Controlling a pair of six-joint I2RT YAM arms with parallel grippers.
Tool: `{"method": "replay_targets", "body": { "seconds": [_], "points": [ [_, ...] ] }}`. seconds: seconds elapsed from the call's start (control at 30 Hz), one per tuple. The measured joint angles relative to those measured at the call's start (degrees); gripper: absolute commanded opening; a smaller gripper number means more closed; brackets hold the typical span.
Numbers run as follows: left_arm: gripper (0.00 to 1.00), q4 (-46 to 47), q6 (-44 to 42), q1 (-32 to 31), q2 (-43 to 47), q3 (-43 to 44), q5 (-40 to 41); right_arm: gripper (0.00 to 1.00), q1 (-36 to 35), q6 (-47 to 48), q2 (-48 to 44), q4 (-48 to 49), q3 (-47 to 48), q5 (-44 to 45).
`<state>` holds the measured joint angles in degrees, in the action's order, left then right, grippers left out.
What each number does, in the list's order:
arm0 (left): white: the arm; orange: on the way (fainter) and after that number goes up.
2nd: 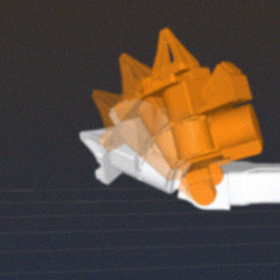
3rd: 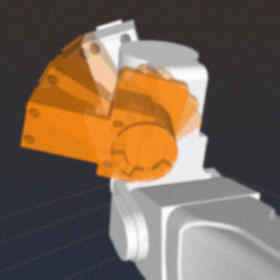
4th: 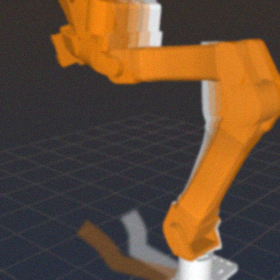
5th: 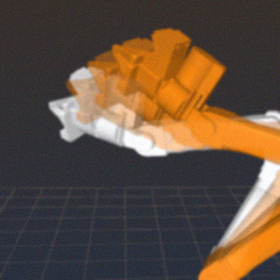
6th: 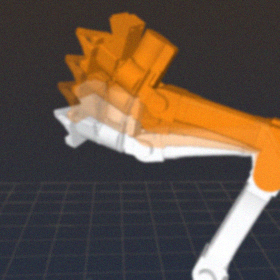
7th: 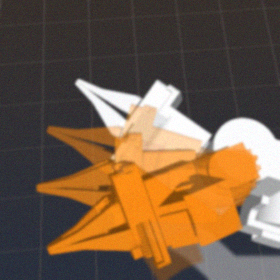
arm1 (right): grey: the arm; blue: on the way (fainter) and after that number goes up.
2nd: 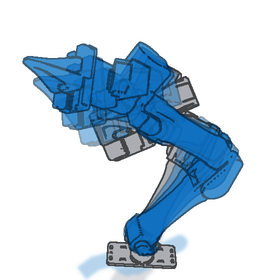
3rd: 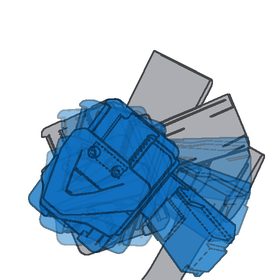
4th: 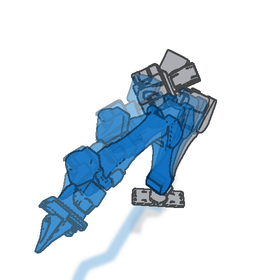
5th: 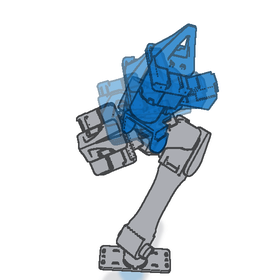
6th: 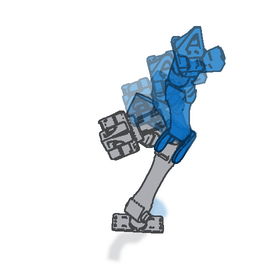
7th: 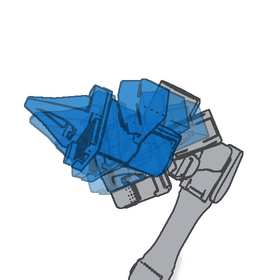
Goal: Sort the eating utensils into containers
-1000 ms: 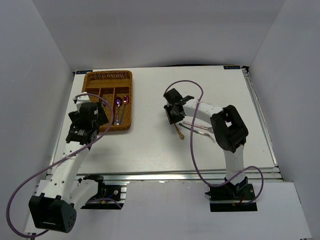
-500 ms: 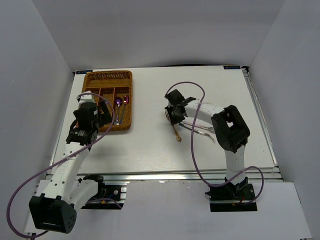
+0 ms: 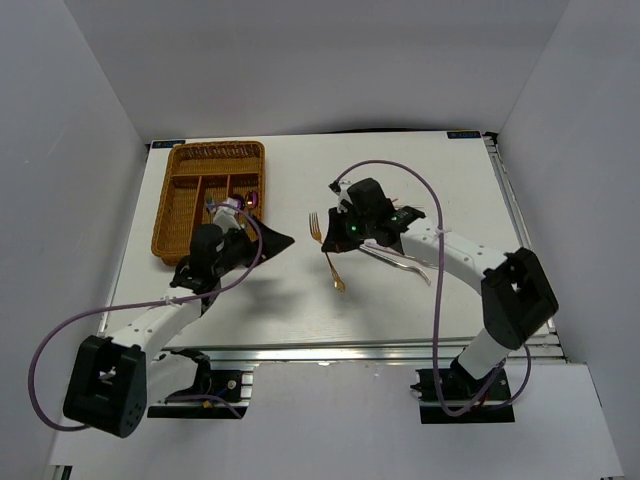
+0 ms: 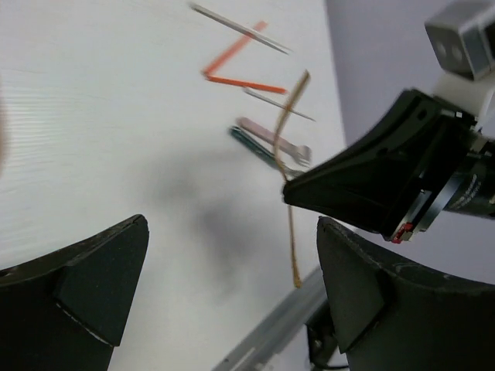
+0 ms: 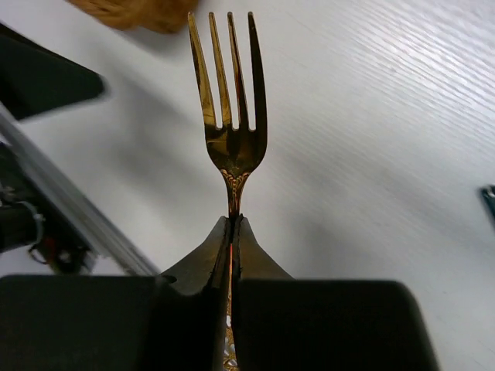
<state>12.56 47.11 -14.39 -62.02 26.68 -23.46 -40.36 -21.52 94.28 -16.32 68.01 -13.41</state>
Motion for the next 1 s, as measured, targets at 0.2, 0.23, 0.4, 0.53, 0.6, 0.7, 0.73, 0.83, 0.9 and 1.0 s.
{"method": "replay_targets", "body": {
  "seconds": [0.2,0.23,0.4,0.53,0.6,0.7,0.73,0.83,0.9,1.0],
  "points": [
    [0.98,10.73,4.66,-9.49,-4.20,1.57,-0.83,0.00,-2.01,-3.39,-6.38,2.71,-1.62,-1.92],
    [0.98,11.69,5.03,-10.08,-4.72,1.97,-0.70,0.00,-2.34,-3.65,-7.04,2.86,-1.62,-1.95],
    [0.87,14.21,5.97,-11.26,-6.97,2.78,1.11,0.00,-3.91,-4.52,-9.01,2.86,-1.62,-1.90],
    [0.77,14.49,5.97,-11.30,-8.66,2.78,2.54,0.00,-5.20,-5.03,-9.40,2.82,-1.62,-1.79],
    [0.68,14.47,5.90,-11.30,-9.64,3.04,3.02,0.00,-5.75,-5.09,-9.40,2.80,-1.62,-1.75],
    [0.40,14.60,5.81,-11.56,-11.13,3.78,3.13,0.00,-6.16,-5.18,-9.40,2.78,-1.62,-1.27],
    [0.32,14.93,5.75,-11.69,-11.45,4.04,3.04,0.00,-6.16,-5.20,-9.38,2.73,-1.62,-1.22],
    [0.05,16.02,5.66,-12.35,-11.98,5.05,2.45,0.00,-6.16,-5.35,-9.38,2.64,-1.75,-0.94],
    [0.00,15.80,4.50,-12.46,-12.31,6.05,2.12,0.00,-6.16,-5.42,-9.38,3.04,-1.90,-0.81],
    [0.00,11.65,2.23,-12.46,-13.62,8.98,2.14,0.39,-5.99,-5.35,-9.40,4.22,-2.56,0.22]
  ]
}}
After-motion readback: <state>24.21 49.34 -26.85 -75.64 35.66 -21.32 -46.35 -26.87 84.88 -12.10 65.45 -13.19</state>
